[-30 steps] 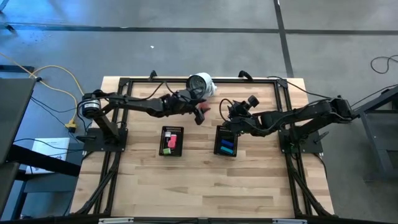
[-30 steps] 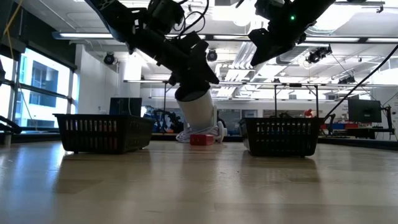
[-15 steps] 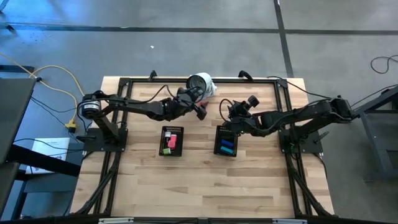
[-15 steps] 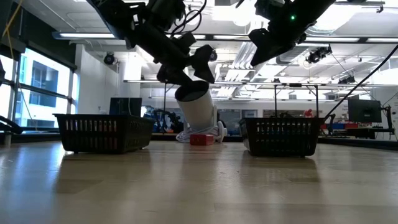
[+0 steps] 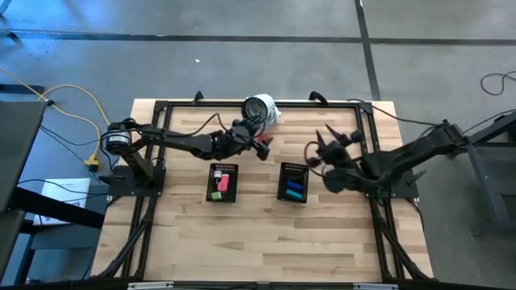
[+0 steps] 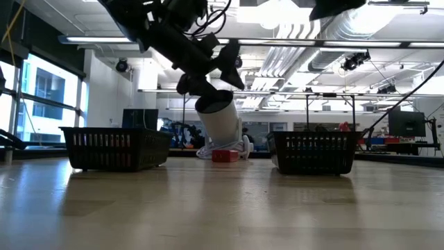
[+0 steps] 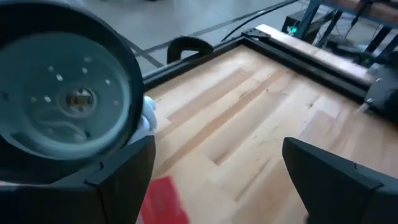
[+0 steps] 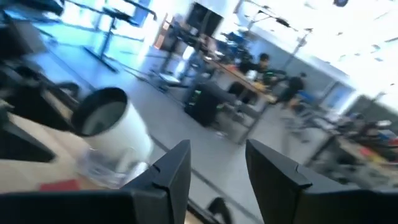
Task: Pick & Place Office items
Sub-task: Put the red charger adapter into the left black bin
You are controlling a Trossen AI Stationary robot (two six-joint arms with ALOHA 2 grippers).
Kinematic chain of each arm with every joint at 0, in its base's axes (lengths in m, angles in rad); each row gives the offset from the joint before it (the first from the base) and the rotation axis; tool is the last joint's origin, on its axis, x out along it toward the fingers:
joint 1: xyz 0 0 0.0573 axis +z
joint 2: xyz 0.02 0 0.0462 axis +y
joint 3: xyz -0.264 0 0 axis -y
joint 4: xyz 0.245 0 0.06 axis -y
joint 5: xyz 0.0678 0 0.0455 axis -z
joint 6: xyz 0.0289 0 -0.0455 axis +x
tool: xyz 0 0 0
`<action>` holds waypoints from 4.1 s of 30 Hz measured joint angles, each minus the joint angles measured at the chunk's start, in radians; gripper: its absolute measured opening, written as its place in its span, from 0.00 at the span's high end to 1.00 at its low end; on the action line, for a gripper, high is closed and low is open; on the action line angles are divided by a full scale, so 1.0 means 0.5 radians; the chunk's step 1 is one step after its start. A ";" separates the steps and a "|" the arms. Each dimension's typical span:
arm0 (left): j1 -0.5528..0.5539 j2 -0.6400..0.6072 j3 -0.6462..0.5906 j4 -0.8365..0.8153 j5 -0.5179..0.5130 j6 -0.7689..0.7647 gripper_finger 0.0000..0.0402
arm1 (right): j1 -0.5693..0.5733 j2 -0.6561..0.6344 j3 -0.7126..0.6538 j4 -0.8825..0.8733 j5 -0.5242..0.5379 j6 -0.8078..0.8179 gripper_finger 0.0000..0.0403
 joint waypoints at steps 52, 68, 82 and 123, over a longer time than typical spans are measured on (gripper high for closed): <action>0.070 0.715 0.819 -1.316 -0.034 -0.574 0.15 | 0.174 -0.165 0.000 -0.968 -0.593 1.116 0.65; 0.073 0.820 0.819 -1.320 0.048 -0.628 0.15 | 0.174 -0.165 0.000 -0.965 -0.608 1.124 0.65; 0.079 0.857 0.824 -1.152 0.072 -0.649 0.15 | 0.174 -0.166 -0.119 -0.960 -0.609 1.227 0.65; 0.158 0.943 0.827 -0.942 0.180 -0.594 0.37 | 0.226 -0.165 -0.225 -0.455 -0.415 0.798 0.65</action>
